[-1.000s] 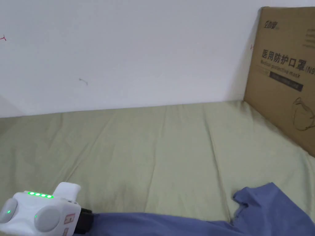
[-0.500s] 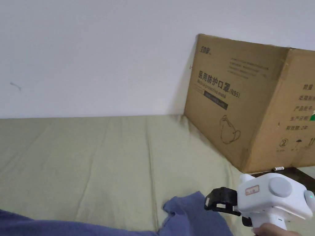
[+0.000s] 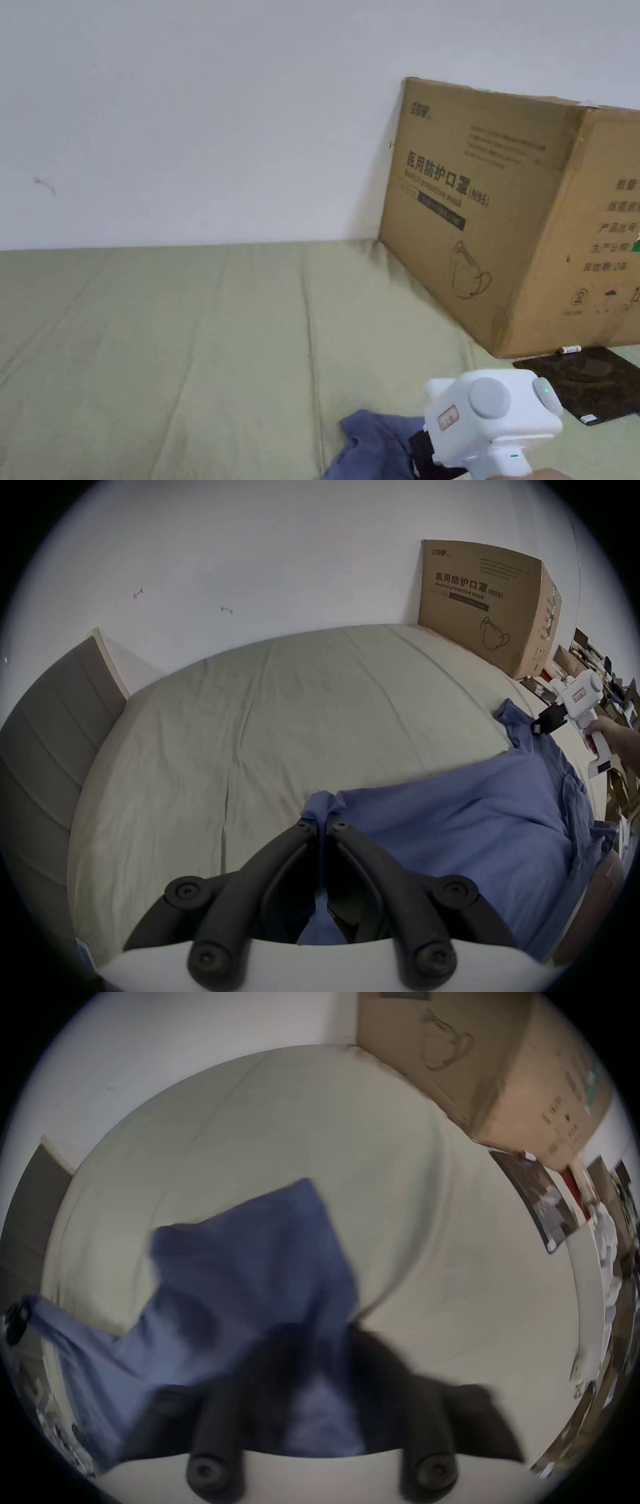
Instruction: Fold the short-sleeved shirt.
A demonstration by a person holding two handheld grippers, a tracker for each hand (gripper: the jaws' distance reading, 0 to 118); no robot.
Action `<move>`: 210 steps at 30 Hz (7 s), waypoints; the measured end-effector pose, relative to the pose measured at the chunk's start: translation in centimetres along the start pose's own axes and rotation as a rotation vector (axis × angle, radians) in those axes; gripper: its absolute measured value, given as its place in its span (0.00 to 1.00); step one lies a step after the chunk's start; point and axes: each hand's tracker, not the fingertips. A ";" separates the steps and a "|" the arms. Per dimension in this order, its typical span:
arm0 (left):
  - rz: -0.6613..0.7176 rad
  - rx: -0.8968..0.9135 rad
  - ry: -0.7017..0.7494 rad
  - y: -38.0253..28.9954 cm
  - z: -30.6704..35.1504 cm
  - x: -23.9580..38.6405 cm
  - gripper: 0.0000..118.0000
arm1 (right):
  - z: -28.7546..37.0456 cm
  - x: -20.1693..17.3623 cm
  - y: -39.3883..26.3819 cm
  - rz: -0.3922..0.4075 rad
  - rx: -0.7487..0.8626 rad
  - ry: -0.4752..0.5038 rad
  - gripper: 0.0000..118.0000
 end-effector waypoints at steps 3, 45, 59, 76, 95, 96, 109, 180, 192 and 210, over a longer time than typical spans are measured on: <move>0.052 0.044 -0.010 0.4 3.4 -0.4 0.02 | 4.7 0.1 -1.2 -0.039 0.200 -0.028 0.00; 0.230 0.571 0.141 37.6 13.1 -4.6 0.02 | 38.0 -8.6 30.8 0.027 1.009 -0.220 0.00; 0.364 -0.007 -0.125 4.0 2.2 1.1 0.02 | 6.1 -1.2 -1.8 -0.082 0.207 -0.022 0.00; 0.108 -0.188 -0.116 -21.1 18.4 5.0 0.02 | 14.4 6.5 -33.0 -0.032 -0.091 -0.087 0.00; 0.308 -0.002 -0.240 -18.7 24.3 3.2 0.99 | 19.5 1.8 -30.8 -0.137 0.168 0.000 0.97; 0.315 0.109 -0.207 -18.3 25.9 4.0 0.99 | 20.9 0.5 -30.8 -0.114 0.290 0.008 0.97; 0.196 0.456 0.027 -15.2 33.1 8.1 0.00 | 27.6 -9.2 -32.3 0.114 0.931 0.155 0.00; 0.080 0.024 -0.037 -18.0 23.0 6.0 0.02 | 23.8 4.6 -26.7 -0.075 -0.020 0.033 0.05; 0.265 -0.143 -0.029 -7.2 4.9 2.2 0.02 | 8.8 4.1 -7.7 -0.248 -0.010 -0.015 0.05; 0.297 0.203 -0.103 -12.7 17.6 5.1 0.71 | 17.2 1.1 -22.2 -0.237 0.531 0.112 0.88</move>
